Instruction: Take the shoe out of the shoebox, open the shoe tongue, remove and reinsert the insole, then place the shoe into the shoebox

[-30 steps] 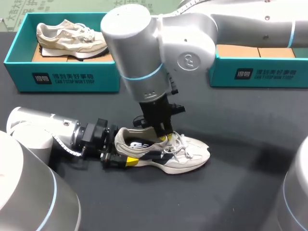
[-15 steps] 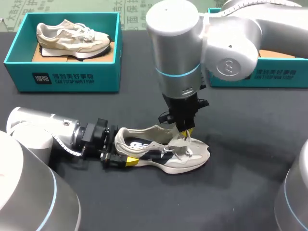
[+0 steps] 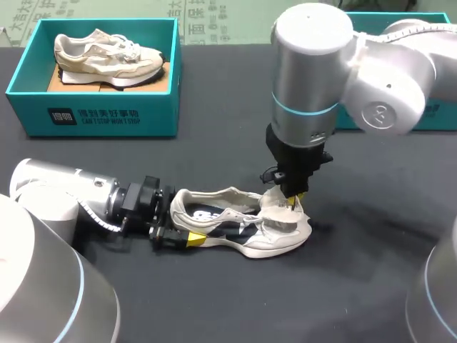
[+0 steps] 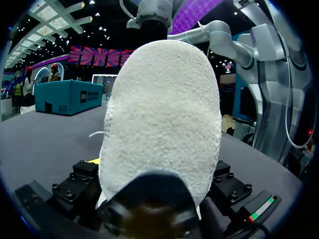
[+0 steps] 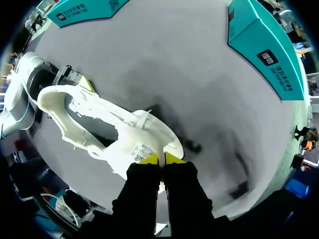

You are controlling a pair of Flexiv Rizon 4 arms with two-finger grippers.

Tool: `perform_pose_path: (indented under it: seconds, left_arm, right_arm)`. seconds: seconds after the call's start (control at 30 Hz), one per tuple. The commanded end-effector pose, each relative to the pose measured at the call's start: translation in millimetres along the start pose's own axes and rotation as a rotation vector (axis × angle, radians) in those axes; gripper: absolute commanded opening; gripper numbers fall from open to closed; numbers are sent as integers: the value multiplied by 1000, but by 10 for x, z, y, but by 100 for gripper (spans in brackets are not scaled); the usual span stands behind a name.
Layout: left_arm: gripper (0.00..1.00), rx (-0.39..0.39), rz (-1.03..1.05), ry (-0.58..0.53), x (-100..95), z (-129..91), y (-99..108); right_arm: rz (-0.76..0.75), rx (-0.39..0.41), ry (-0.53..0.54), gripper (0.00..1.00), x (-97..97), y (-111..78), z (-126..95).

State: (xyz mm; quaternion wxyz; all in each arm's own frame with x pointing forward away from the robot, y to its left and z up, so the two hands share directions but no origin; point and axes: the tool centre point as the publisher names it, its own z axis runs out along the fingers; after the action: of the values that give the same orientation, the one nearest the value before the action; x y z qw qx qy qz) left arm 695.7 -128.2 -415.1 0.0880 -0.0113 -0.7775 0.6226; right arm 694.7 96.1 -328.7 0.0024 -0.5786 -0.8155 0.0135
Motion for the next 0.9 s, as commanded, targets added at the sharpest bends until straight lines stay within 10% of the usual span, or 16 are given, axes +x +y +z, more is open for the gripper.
perform_pose_path:
  seconds: [0.03,0.47,0.67,0.77,0.9]
  left_arm:
    - [0,-2,-1,-1,-6,-3,3]
    - [0,-2,-1,-1,-6,-3,3]
    - [0,-2,-1,-1,-6,-3,3]
    - [0,-2,-1,-1,-6,-3,3]
    - [0,-2,-1,-1,-6,-3,3]
  right_arm:
    - [7,-9,182,0,-123,-39,116]
    - [44,0,242,1,-250,-111,327]
    - [56,0,253,45,-279,-148,355]
    - [61,2,255,91,-290,-166,357]
    - [63,1,243,100,-290,-191,314]
